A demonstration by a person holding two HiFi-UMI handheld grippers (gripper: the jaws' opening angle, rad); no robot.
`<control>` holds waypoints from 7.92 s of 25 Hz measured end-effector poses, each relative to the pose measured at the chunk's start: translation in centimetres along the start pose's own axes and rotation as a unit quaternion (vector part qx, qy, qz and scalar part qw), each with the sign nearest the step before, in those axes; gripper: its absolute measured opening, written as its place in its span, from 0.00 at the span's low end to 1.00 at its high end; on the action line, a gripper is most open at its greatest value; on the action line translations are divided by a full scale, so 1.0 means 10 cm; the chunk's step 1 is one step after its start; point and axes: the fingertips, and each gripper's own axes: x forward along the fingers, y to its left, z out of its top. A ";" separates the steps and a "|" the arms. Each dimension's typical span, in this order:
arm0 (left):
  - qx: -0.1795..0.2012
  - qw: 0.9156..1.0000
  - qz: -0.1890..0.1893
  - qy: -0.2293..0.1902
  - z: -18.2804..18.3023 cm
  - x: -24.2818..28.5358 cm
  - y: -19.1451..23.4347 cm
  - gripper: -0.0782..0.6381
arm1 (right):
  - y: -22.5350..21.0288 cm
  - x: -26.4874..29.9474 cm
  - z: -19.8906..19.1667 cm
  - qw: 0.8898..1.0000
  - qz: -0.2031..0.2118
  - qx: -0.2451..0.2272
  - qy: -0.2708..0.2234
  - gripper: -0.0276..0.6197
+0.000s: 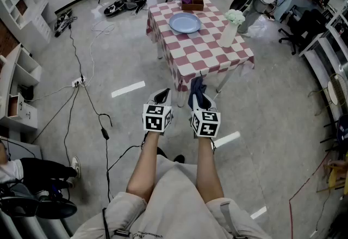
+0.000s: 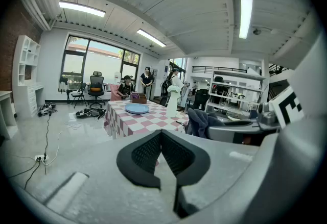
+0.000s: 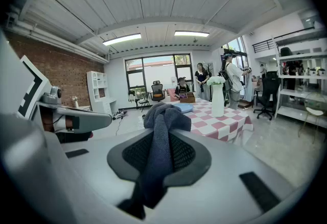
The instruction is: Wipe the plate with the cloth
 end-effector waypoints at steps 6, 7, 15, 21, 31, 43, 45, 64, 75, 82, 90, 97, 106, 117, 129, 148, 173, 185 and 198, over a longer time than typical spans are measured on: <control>-0.008 1.000 0.005 0.001 -0.09 -0.08 -0.04 0.12 | -0.02 -0.08 -0.08 1.000 0.003 -0.002 0.005 0.16; -0.010 1.000 0.006 0.002 -0.12 -0.09 -0.04 0.12 | -0.05 -0.08 -0.09 1.000 0.002 -0.002 0.005 0.16; -0.011 1.000 0.004 0.025 -0.30 0.07 0.08 0.12 | -0.14 0.15 -0.12 1.000 0.011 0.020 0.006 0.16; 0.003 0.999 -0.013 0.031 -0.13 0.39 0.29 0.12 | -0.20 0.53 0.04 0.999 0.009 0.035 0.003 0.16; -0.008 0.999 -0.034 0.027 0.40 1.09 0.93 0.12 | -0.20 1.33 0.36 1.000 -0.003 0.016 0.027 0.16; -0.019 0.997 -0.065 0.045 0.65 1.67 1.81 0.12 | -0.16 2.21 0.59 0.998 -0.021 0.043 0.043 0.16; -0.017 0.996 -0.069 0.050 0.64 1.74 2.00 0.12 | -0.11 2.38 0.61 0.998 -0.026 0.048 0.044 0.16; -0.033 0.994 -0.074 0.073 0.52 1.94 3.09 0.12 | 0.23 3.16 0.61 0.996 -0.049 0.052 0.059 0.16; -0.015 0.992 -0.091 0.082 0.88 2.74 3.46 0.12 | -0.11 4.00 1.00 0.995 -0.065 0.064 0.043 0.16; 0.022 0.990 -0.107 0.087 1.31 3.38 3.70 0.12 | -0.42 4.65 1.40 0.993 -0.075 0.090 0.029 0.16; 0.045 0.988 -0.101 0.104 1.68 4.06 4.04 0.12 | -0.57 5.47 1.71 0.989 -0.056 0.140 0.014 0.16; 0.052 0.987 -0.106 0.113 1.83 4.63 4.22 0.12 | -0.75 6.01 1.85 0.988 -0.049 0.146 0.015 0.16; 0.013 0.980 -0.148 0.130 1.75 5.25 4.08 0.12 | -1.27 5.94 1.69 0.984 -0.102 0.143 0.041 0.16; 0.014 0.940 -0.279 0.195 1.62 6.15 3.65 0.12 | -1.81 5.82 1.57 0.964 -0.183 0.184 0.050 0.16; 0.027 0.880 -0.366 0.302 1.33 7.05 3.46 0.12 | -1.95 6.24 1.49 0.943 -0.253 0.194 0.096 0.16; -0.005 0.811 -0.451 0.373 1.08 7.33 3.13 0.24 | -1.75 6.50 1.18 0.919 -0.305 0.177 0.176 0.16; -0.008 0.849 -0.415 0.326 1.41 7.38 3.75 0.15 | -1.37 7.80 1.61 0.963 -0.185 0.056 0.187 0.16; 0.003 0.847 -0.457 0.271 1.83 7.23 3.70 0.16 | -1.36 7.96 1.92 0.953 -0.220 -0.025 0.209 0.16; 0.069 0.814 -0.511 0.267 1.84 7.07 3.21 0.16 | -1.91 7.41 1.90 0.927 -0.311 -0.027 0.208 0.18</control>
